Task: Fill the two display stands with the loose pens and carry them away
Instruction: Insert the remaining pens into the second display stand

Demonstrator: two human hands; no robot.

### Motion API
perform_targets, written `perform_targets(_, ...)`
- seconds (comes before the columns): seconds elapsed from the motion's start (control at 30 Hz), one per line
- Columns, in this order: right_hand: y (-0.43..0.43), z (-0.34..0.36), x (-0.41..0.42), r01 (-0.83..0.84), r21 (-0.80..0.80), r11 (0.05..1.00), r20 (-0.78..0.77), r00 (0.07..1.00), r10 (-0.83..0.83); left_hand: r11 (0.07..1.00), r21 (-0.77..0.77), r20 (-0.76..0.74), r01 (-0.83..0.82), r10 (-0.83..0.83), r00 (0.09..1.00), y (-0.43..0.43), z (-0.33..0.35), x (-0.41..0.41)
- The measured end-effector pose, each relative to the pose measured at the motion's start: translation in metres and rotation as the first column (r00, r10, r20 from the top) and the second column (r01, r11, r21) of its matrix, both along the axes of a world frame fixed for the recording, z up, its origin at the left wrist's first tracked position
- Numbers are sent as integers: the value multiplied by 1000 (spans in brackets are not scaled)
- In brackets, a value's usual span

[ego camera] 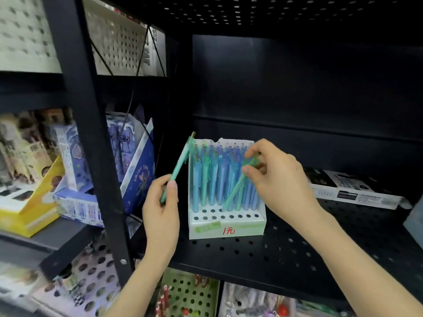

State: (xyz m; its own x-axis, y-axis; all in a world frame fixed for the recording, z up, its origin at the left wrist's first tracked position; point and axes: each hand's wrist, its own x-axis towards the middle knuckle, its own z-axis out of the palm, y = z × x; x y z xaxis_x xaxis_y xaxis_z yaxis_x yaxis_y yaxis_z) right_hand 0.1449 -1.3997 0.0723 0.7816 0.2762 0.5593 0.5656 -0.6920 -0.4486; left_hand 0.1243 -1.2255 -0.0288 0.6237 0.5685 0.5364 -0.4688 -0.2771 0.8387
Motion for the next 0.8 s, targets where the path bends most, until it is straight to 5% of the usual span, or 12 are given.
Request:
perform_targets(0.1, 10, -1, 1, 17, -106, 994, -8, 1000, -18, 998, -59, 0, 17, -17, 1000, 3, -2, 2)
perform_targets(0.23, 19, 2, 10, 47, -27, 999, 22, 999, -46, 997, -53, 0, 50, -50, 999, 3, -4, 3)
perform_targets(0.43, 21, -3, 28, 130, -54, 990, 313, 944, -107, 994, -31, -4, 101, -101, 995, 2, -2, 4)
perform_targets(0.63, 23, 0, 30, 127, -163, 978, 161, 982, -101, 989, -10, 10, 147, -146, 989, 3, -3, 4)
perform_targets(0.8, 38, 7, 12, -59, 67, 996, 150, 988, 48, 981, 63, 52, 181, -185, 981, 3, -1, 0)
